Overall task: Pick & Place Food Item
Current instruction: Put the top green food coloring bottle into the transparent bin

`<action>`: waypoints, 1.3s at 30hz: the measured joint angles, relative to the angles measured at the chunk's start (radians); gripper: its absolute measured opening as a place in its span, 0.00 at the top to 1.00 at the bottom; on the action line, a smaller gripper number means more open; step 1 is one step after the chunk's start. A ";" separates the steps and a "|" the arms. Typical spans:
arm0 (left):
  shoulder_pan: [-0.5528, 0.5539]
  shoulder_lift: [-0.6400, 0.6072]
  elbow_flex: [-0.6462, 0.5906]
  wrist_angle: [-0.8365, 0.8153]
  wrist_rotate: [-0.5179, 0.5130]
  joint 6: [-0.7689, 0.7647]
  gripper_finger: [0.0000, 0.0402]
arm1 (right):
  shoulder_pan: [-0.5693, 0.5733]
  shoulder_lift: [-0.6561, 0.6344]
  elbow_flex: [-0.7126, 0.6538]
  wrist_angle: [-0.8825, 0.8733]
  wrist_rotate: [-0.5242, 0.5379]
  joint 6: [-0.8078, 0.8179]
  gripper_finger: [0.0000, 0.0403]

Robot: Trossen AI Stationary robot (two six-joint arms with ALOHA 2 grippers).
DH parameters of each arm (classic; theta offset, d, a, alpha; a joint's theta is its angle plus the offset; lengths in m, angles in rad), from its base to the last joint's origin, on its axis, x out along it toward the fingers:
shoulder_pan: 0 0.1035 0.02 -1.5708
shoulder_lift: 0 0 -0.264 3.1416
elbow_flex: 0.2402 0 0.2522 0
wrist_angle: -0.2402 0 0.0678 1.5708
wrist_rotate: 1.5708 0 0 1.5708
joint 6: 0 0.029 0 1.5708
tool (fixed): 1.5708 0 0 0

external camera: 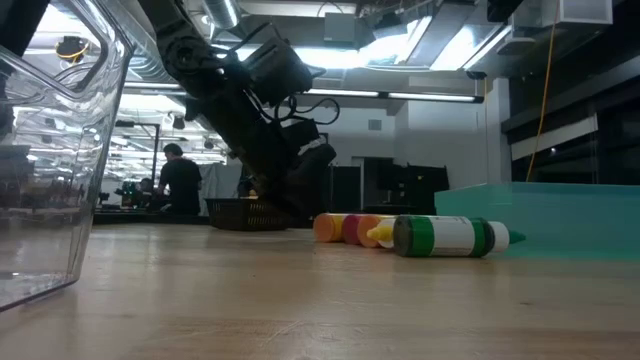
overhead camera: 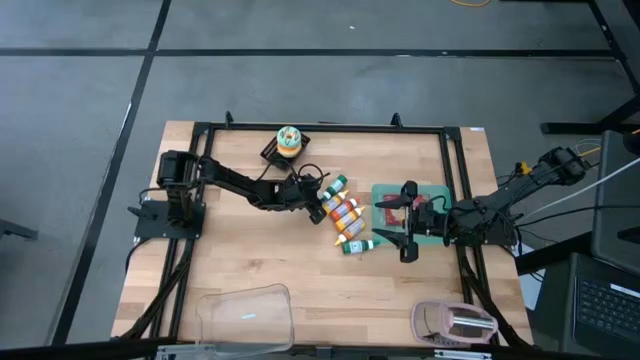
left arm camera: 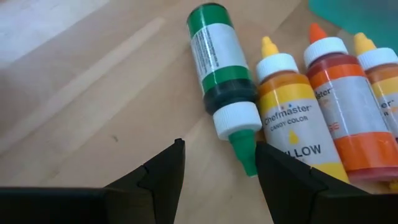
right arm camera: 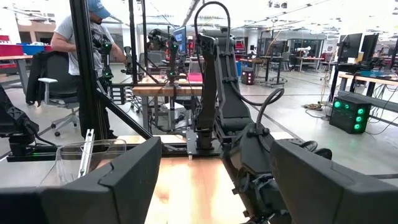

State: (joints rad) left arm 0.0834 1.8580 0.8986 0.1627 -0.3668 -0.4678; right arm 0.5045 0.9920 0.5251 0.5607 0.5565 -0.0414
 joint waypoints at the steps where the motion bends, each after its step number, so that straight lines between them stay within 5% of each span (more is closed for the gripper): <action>1: 0.001 0.000 0.000 -0.001 0.001 0.000 0.53 | 0.000 0.000 0.000 0.000 0.000 0.000 0.27; 19: 0.006 0.001 0.000 0.001 0.044 -0.008 0.53 | 0.000 0.000 0.000 0.000 0.000 0.000 0.27; 29: 0.011 0.100 0.003 0.136 0.057 -0.017 0.50 | 0.000 0.000 0.000 0.000 0.000 0.000 0.27; 39: 0.012 0.098 0.002 0.134 0.033 -0.010 0.66 | 0.000 0.000 0.000 0.000 0.000 -0.002 0.27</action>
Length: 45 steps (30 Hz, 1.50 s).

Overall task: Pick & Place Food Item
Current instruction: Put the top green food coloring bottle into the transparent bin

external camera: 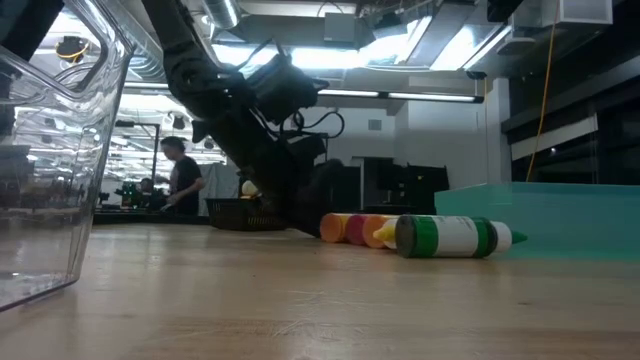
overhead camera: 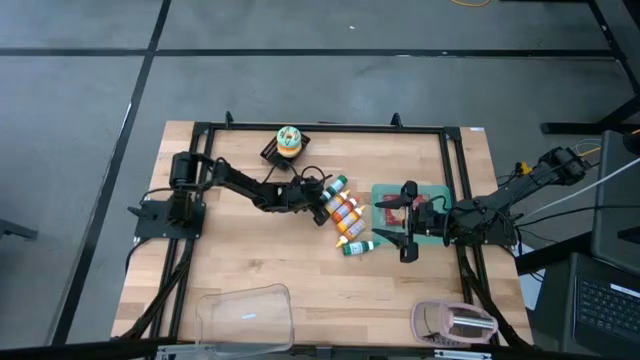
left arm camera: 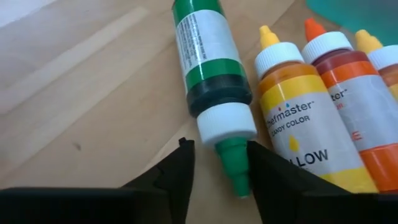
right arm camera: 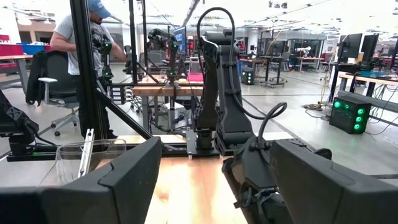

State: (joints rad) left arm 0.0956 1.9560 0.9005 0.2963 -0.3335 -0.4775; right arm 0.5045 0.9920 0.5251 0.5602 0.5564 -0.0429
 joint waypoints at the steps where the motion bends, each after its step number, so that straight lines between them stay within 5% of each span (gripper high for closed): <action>1: 0.000 0.000 0.000 0.000 -0.002 0.004 0.68 | 0.000 0.000 0.000 0.000 0.000 0.000 0.27; 11: 0.001 0.000 -0.002 -0.001 -0.003 0.059 0.92 | 0.000 0.000 0.000 0.000 0.000 0.000 0.27; 19: -0.016 0.002 -0.002 0.053 0.063 0.110 0.92 | 0.000 0.000 0.000 0.000 0.000 0.000 0.27; 27: -0.054 -0.098 -0.002 0.025 0.008 0.183 0.92 | 0.000 0.000 0.000 -0.006 0.000 0.000 0.27; 34: -0.076 -0.281 -0.002 -0.251 -0.023 0.282 0.92 | 0.000 0.000 0.000 -0.008 0.000 0.000 0.27; 45: -0.175 -0.673 0.088 -1.017 -0.005 0.256 0.92 | 0.000 0.000 0.000 -0.008 0.000 -0.002 0.27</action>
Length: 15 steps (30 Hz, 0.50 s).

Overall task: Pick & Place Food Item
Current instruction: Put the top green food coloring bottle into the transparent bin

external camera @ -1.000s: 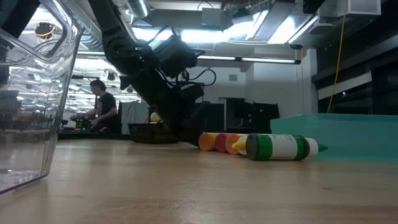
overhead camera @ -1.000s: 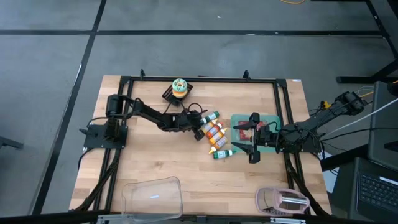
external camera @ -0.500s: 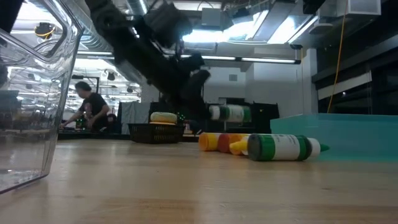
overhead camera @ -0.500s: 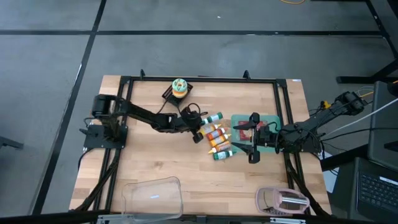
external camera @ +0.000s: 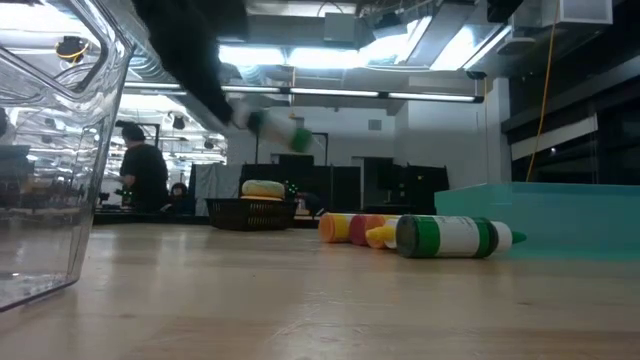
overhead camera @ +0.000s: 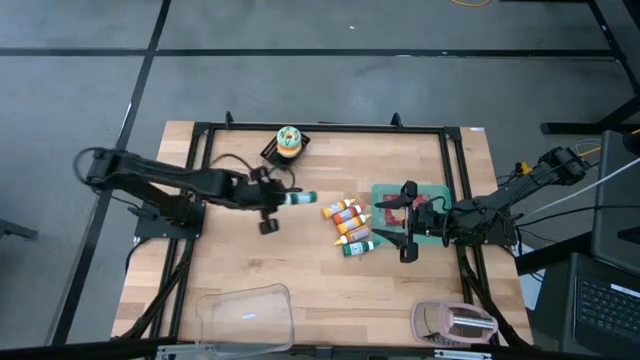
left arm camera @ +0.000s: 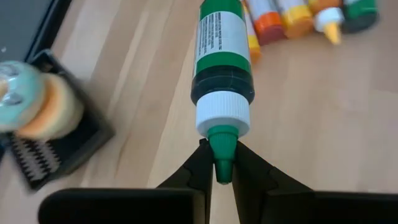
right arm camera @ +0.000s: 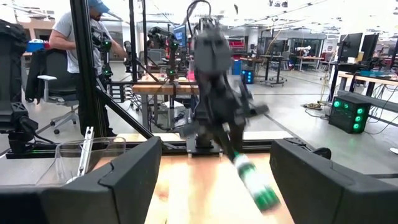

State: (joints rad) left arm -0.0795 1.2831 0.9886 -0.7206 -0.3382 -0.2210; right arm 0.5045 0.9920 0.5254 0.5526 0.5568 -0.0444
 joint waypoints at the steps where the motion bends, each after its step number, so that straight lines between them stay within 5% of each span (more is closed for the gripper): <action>1: -0.010 -0.020 0.033 -0.070 0.002 -0.011 0.92 | 0.000 0.000 0.000 0.000 0.000 0.000 0.27; 12: -0.131 0.053 0.483 -0.833 0.166 -0.175 0.92 | 0.000 0.000 0.000 0.000 0.001 0.000 0.27; 15: -0.168 0.107 0.536 -0.839 0.256 -0.192 0.92 | 0.000 0.000 0.000 -0.004 0.001 0.005 0.27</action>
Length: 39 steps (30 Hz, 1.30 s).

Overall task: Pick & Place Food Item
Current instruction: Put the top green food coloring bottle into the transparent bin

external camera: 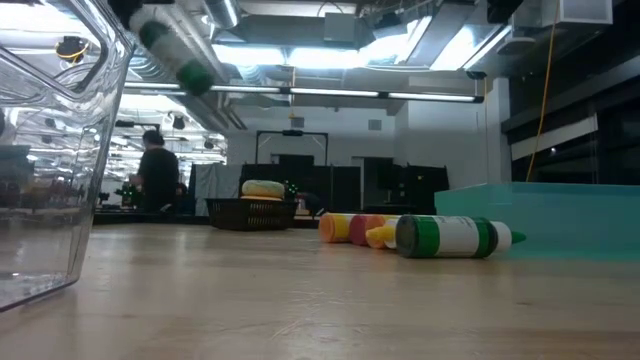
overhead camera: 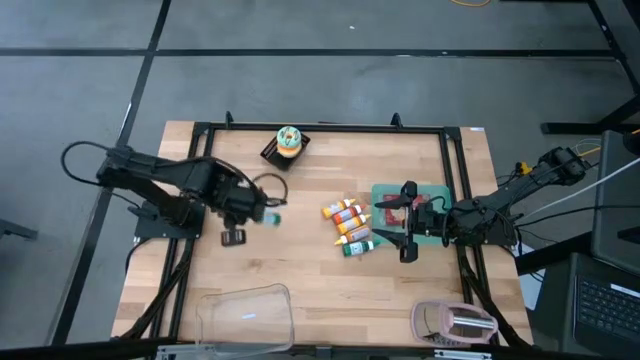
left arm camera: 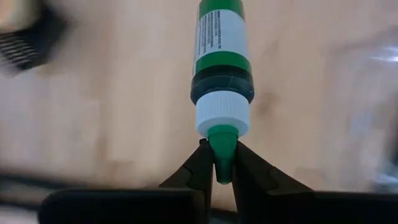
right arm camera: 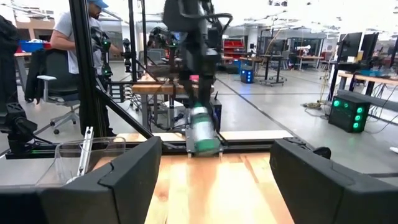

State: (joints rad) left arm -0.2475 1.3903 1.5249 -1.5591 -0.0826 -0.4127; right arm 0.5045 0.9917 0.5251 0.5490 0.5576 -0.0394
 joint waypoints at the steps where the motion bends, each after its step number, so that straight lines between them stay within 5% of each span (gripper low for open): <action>1: -0.015 0.015 0.016 0.001 0.038 -0.001 0.92 | 0.000 0.000 0.000 -0.004 0.000 0.006 0.27; 12: -0.178 0.196 0.091 -0.012 0.180 -0.089 0.92 | 0.000 0.038 0.000 0.044 0.002 -0.001 0.27; 25: -0.348 0.211 0.091 -0.012 0.479 -0.448 0.92 | -0.023 0.038 0.000 0.218 -0.107 -0.205 0.27; 34: -0.435 0.228 0.084 -0.014 0.532 -0.687 0.92 | -0.085 0.038 0.000 0.224 -0.200 -0.208 0.27; 39: -0.467 0.276 0.068 -0.014 0.651 -0.742 0.92 | -0.105 0.038 0.000 0.222 -0.237 -0.204 0.27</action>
State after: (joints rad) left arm -0.7143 1.6658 1.5932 -1.5734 0.5683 -1.1549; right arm 0.3993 1.0302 0.5251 0.7712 0.3206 -0.2436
